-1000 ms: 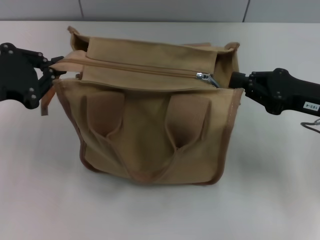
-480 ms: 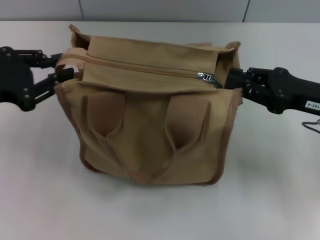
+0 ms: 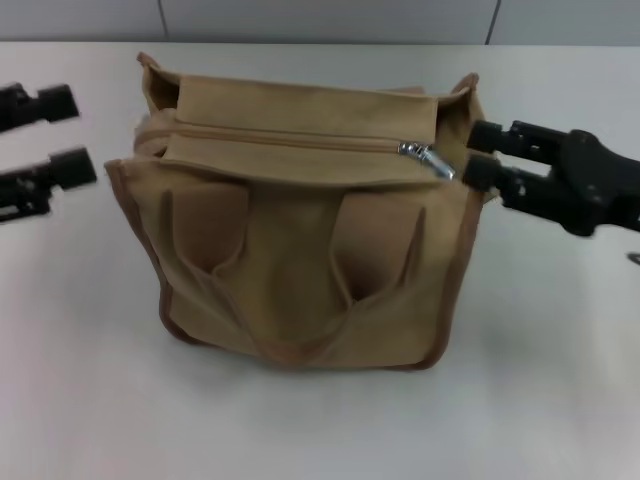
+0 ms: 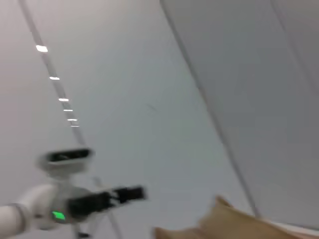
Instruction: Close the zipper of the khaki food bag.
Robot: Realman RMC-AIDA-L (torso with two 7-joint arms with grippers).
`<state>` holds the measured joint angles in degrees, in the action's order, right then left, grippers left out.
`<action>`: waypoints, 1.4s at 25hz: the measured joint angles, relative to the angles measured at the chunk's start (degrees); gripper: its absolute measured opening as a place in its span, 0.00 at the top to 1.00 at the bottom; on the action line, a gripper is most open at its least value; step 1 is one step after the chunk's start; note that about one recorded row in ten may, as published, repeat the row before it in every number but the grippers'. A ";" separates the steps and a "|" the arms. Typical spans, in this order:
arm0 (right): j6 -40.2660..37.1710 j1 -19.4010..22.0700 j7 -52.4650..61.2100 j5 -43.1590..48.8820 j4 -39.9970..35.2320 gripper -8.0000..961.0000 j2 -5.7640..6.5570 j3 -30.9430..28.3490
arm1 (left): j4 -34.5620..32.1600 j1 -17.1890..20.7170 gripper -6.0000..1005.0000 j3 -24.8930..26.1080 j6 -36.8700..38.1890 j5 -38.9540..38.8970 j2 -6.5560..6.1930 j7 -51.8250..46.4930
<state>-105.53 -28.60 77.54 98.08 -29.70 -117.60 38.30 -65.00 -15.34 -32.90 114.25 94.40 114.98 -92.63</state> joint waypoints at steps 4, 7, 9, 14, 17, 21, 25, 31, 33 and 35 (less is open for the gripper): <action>-5.48 0.46 -3.97 0.46 0.05 0.40 -0.17 0.49 | 12.23 -0.72 0.26 -6.42 0.74 -3.20 -2.19 4.00; -7.59 0.85 -6.72 1.89 0.06 0.40 -0.35 1.17 | 18.08 -1.98 0.23 -12.07 0.79 -3.03 -2.20 9.42; -9.03 1.23 -9.13 4.00 0.12 0.39 -0.47 2.10 | 21.80 -2.81 0.22 -17.15 0.78 -2.73 -1.87 13.96; -8.70 1.14 -14.43 11.00 2.72 0.37 -0.96 5.43 | 29.65 -4.97 0.22 -23.71 0.23 1.58 -0.64 22.03; -5.63 0.88 -16.76 13.86 4.92 0.36 -1.48 6.10 | 37.51 -6.54 0.23 -23.40 -2.22 8.27 -0.05 26.95; -0.06 0.32 -19.58 14.67 8.62 0.34 -1.73 8.00 | 41.64 -6.01 0.23 -23.20 -5.86 9.79 0.07 30.28; 2.63 -0.45 -19.86 14.66 9.97 0.33 -1.86 9.29 | 41.70 -5.27 0.23 -23.14 -8.32 9.78 0.55 31.06; 5.00 -0.84 -21.49 14.42 11.93 0.15 -1.94 9.33 | 41.83 -4.65 0.23 -23.06 -10.63 9.53 1.00 31.69; 5.02 -0.79 -21.61 14.40 12.06 0.15 -1.94 9.20 | 41.83 -4.65 0.23 -23.06 -10.63 9.53 1.00 31.69; 5.10 -0.79 -21.87 14.36 12.43 0.15 -1.94 8.97 | 41.85 -4.63 0.23 -22.92 -10.63 9.47 1.09 31.72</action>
<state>-100.43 -29.40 55.67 112.44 -17.27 -119.54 47.26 -23.15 -19.97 -55.81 103.62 103.87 116.07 -60.91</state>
